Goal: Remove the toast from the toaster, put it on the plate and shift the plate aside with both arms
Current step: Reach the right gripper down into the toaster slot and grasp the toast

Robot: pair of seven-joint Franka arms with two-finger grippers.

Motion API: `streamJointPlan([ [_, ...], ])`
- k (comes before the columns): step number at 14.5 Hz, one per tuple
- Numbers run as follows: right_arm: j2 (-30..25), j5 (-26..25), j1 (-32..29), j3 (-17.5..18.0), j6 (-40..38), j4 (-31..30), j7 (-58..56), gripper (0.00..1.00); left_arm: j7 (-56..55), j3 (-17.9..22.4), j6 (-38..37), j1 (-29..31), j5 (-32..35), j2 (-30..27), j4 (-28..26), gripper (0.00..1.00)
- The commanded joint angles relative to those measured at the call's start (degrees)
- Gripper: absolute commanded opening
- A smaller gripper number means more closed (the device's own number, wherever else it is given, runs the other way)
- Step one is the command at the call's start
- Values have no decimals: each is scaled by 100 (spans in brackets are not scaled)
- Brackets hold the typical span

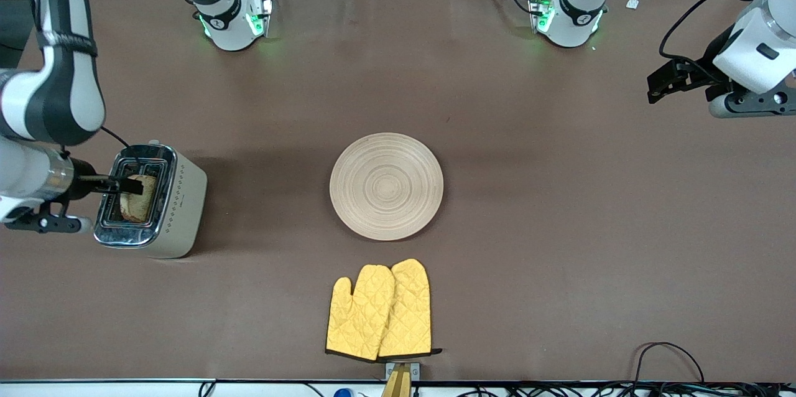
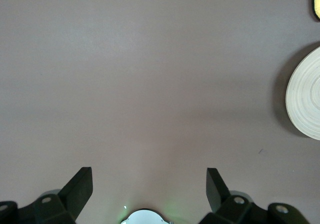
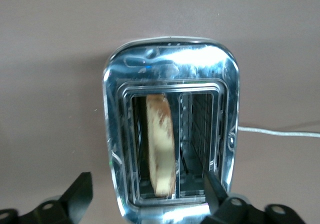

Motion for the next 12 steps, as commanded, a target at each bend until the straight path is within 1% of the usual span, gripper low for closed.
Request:
streamJointPlan([
  [1, 85, 261, -194, 40, 211, -179, -120, 78, -28, -3, -17, 7, -27, 66, 162, 100],
  [3, 112, 350, -194, 40, 167, -189, -268, 48, -28, -3, -17, 7, -27, 66, 153, 100],
  [4, 112, 350, -220, 40, 167, -189, -391, 38, -28, -3, -26, 7, -36, 66, 153, 100],
  [6, 121, 350, -300, 40, 175, -180, -585, 25, -28, -3, -17, 15, -36, 66, 162, 100],
  [9, 103, 341, -291, 40, 158, -136, -813, 13, -28, -3, -17, 7, -45, 66, 162, 100],
  [11, 7, 350, -256, 40, 53, -101, -972, 9, -28, -3, -17, 7, -45, 66, 162, 100],
  [12, -141, 341, -221, 57, -174, -22, -981, 6, -28, -3, -26, 7, -45, 57, 162, 100],
])
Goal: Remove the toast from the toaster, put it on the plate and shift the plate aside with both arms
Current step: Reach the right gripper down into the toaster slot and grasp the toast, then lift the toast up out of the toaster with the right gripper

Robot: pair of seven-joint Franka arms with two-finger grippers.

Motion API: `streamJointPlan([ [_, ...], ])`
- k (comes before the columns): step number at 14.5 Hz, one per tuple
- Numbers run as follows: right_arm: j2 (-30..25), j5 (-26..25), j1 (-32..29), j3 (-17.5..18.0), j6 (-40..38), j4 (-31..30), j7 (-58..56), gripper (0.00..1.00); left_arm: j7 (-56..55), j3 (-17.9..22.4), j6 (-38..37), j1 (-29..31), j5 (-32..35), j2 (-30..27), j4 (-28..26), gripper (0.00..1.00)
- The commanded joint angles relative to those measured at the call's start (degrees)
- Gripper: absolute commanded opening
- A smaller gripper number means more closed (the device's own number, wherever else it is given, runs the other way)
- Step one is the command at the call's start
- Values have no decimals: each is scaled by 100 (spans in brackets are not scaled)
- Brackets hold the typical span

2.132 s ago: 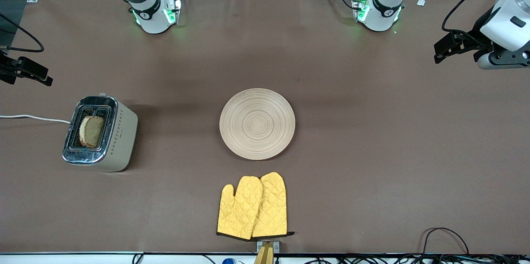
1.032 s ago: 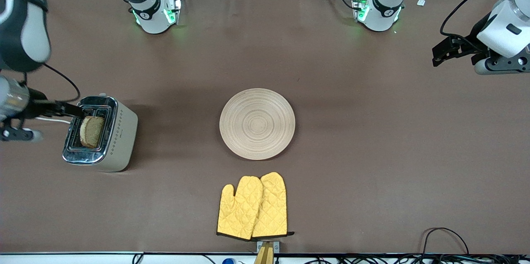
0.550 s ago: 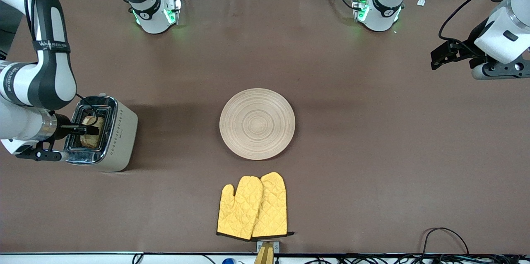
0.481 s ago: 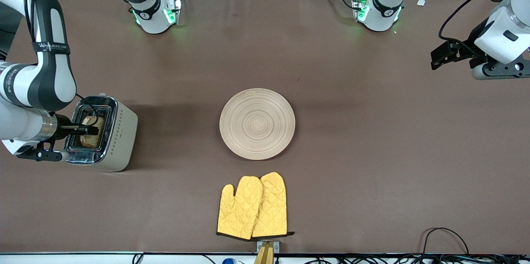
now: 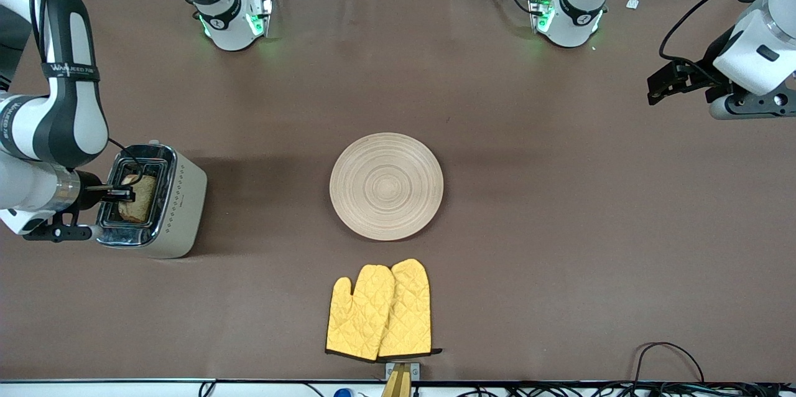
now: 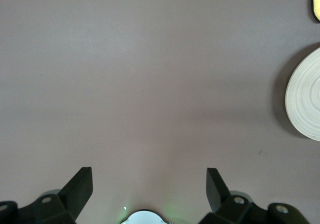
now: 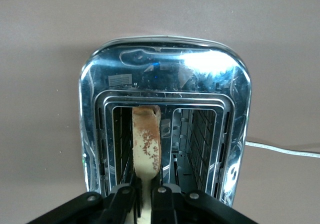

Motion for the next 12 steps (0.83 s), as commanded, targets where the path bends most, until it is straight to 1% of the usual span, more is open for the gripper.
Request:
streamJointPlan([
  [1, -498, 86, 48, 63, -544, 149, -174, 6, -27, -3, -31, 6, -36, 51, 142, 100],
  [3, -780, 86, 337, 63, -958, 326, -112, 6, -18, -3, -31, 6, -36, 51, 142, 100],
  [5, -1000, 94, 627, 63, -1047, 335, -51, 6, -18, -3, -31, 6, -27, 42, 142, 100],
  [7, -1027, 199, 961, 81, -1039, 335, -24, 6, -10, -3, -31, 6, -10, 34, 142, 100],
  [10, -940, 1128, 1418, 72, -890, 282, 484, 6, -1, -3, -48, 6, -1, 25, 133, 100],
  [11, -809, 1384, 1690, 72, -689, 265, 677, 6, -1, -3, -57, -2, -1, 25, 133, 100],
  [12, -660, 1491, 1910, 72, -426, 247, 984, 6, -1, -3, -57, -2, -1, 33, 133, 100],
])
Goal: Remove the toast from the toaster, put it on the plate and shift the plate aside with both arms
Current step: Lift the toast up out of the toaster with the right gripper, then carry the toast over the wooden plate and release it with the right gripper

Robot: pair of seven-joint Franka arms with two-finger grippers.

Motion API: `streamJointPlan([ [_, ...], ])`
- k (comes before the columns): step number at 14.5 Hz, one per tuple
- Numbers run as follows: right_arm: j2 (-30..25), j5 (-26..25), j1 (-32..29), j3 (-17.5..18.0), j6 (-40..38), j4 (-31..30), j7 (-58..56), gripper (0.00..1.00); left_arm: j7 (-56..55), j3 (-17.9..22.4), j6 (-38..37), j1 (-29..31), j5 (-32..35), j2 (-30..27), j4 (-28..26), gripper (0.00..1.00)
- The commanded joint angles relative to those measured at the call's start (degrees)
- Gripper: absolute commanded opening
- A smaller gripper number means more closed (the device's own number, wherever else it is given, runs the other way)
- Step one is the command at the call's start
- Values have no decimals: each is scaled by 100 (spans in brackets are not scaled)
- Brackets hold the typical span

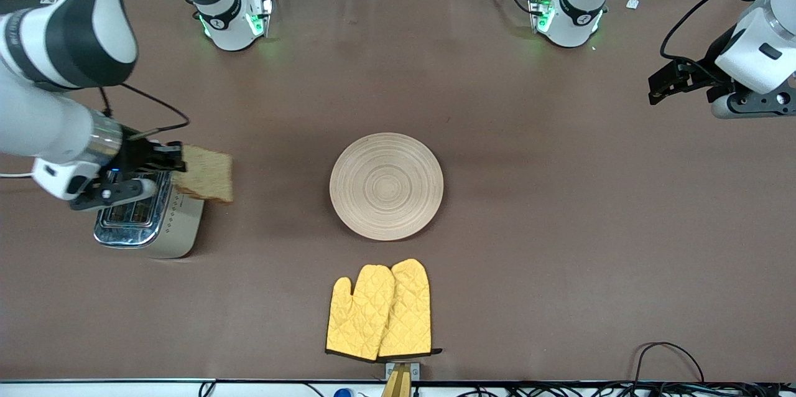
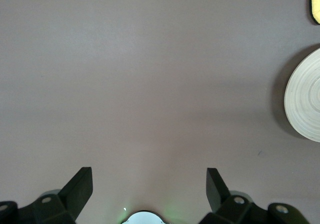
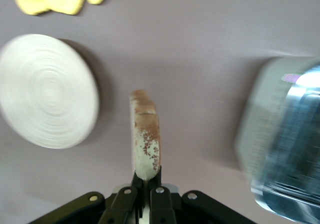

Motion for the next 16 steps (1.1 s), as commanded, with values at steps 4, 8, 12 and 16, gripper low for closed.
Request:
streamJointPlan([
  [4, 913, 1499, 1104, -33, 1212, -120, 1053, 6, -1, -3, -56, -1, 8, 42, 82, 100],
  [8, 1441, 2870, 1552, -24, 1669, -331, 1080, 6, -27, -12, -56, -18, 17, 51, 64, 100],
  [12, 2030, 4127, 2107, -24, 2653, -507, 1062, 7, -36, -12, -47, -53, 17, 103, 38, 100],
  [16, 2225, 4597, 2178, -59, 2778, -551, 904, 49, -36, -21, -30, -62, 17, 156, 38, 100],
])
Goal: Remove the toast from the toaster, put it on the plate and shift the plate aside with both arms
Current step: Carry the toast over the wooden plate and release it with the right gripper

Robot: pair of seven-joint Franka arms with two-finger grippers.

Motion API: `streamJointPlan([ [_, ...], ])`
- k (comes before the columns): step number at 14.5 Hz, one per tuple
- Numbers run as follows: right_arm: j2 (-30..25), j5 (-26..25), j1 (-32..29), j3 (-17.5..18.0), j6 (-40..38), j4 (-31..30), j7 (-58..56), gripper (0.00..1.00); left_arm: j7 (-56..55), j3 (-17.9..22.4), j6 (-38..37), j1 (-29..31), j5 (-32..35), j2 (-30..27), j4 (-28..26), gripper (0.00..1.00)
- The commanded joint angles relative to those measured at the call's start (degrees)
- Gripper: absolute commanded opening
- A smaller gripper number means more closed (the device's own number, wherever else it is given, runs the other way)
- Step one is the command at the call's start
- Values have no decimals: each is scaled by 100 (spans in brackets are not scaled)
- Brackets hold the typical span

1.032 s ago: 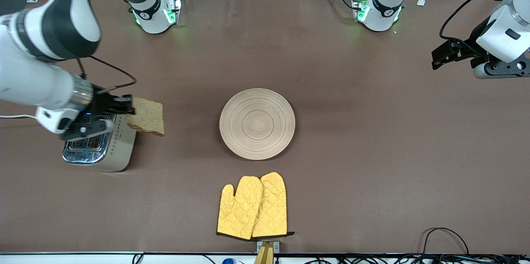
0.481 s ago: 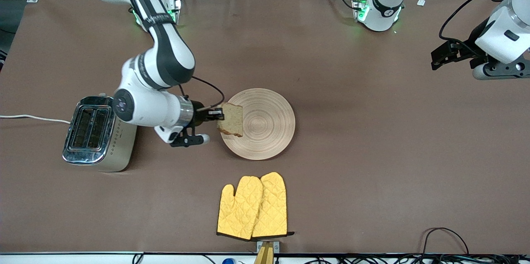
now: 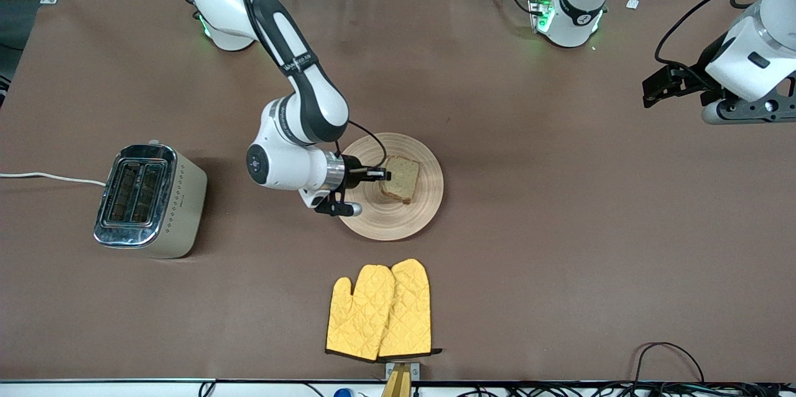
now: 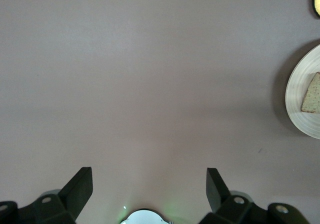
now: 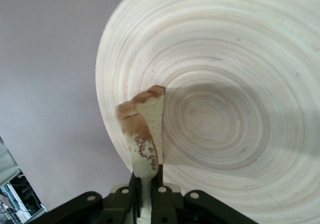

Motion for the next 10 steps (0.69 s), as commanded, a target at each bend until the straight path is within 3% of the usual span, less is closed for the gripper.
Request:
streamJointPlan([
  [1, -49, 75, -65, -134, 10, -134, -193, 61, -36, -5, -24, -23, 17, 34, 48, 100],
  [3, -67, -765, -144, -283, -7, -91, -256, 100, -36, -22, -15, -23, 17, 87, 40, 100],
  [4, -84, -1240, -179, -345, -42, -56, -212, 100, -36, -23, 20, -32, 8, 113, 40, 100],
  [6, -207, -1517, -311, -555, -130, -55, -185, 100, -45, -58, 143, -58, -36, 227, 40, 100],
  [8, -348, -1744, -329, -1072, -786, 32, -247, 100, -45, -84, 309, -128, -53, 367, 40, 100],
  [10, -383, -2349, -346, -1591, -1428, 356, -299, 100, -45, -137, 485, -216, -71, 552, 31, 100],
])
